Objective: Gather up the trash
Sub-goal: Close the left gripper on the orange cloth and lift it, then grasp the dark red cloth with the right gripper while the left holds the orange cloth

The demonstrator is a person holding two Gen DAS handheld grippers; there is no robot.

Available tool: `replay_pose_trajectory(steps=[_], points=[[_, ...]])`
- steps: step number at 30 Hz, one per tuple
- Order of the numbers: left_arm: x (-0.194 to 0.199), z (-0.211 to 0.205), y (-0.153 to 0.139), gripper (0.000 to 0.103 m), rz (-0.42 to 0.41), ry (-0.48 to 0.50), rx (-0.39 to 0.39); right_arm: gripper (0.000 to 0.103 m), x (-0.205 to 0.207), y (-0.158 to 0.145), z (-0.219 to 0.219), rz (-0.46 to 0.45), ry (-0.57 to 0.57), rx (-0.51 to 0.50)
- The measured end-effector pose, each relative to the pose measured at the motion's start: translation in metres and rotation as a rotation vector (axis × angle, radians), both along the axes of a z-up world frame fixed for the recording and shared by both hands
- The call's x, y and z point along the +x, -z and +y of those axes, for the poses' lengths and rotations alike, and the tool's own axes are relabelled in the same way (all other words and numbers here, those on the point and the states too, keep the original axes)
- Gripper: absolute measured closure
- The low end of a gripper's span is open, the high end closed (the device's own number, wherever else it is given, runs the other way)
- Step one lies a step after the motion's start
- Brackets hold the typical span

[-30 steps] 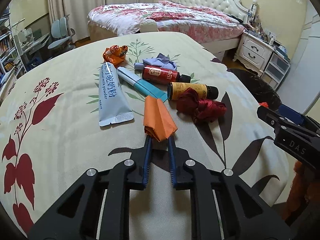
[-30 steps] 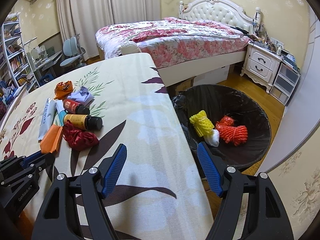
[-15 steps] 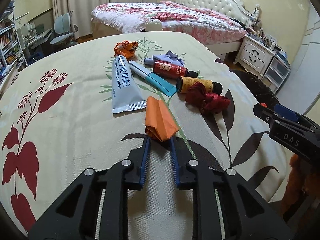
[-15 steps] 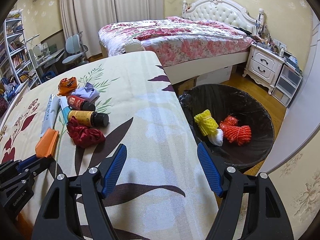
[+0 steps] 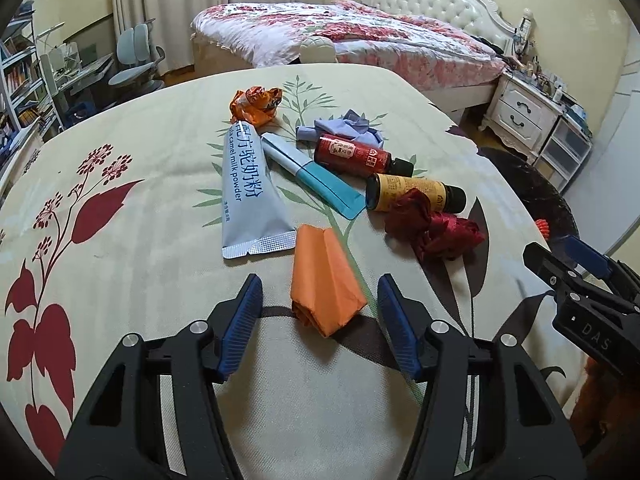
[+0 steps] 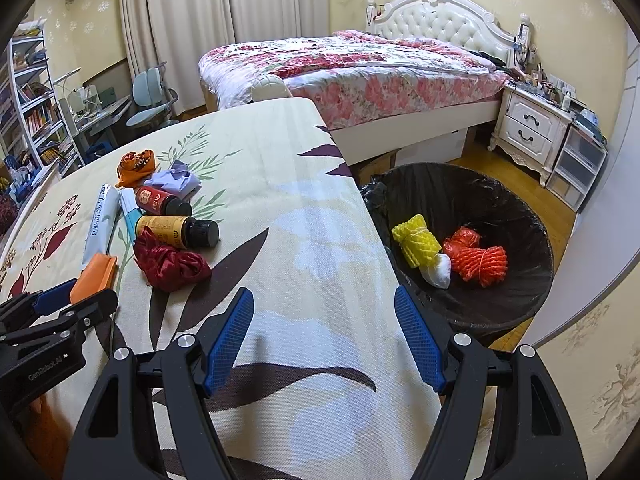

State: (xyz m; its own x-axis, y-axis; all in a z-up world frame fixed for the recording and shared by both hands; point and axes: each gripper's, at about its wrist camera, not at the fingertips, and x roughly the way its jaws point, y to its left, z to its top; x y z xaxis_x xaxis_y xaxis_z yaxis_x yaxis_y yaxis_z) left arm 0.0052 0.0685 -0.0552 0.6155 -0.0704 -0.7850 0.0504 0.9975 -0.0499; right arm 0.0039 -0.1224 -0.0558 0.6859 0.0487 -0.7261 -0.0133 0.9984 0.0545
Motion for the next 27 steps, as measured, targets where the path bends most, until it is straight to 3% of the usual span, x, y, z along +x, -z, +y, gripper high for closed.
replay_pose_trajectory(steps=[4,6,16,27], points=[[-0.002,-0.003,0.000,0.070,-0.012,0.012,0.032,0.032,0.000,0.001,0.000,0.000,-0.002,0.001],[-0.004,-0.002,-0.001,0.071,-0.013,0.016,0.026,0.032,0.000,0.001,0.001,0.000,-0.004,0.001],[-0.022,0.018,-0.015,0.073,-0.039,-0.006,0.001,0.032,-0.001,-0.005,0.015,-0.010,-0.040,-0.005],[-0.024,0.068,-0.018,0.073,-0.056,-0.113,0.019,0.032,0.003,-0.009,0.048,-0.003,-0.138,0.009]])
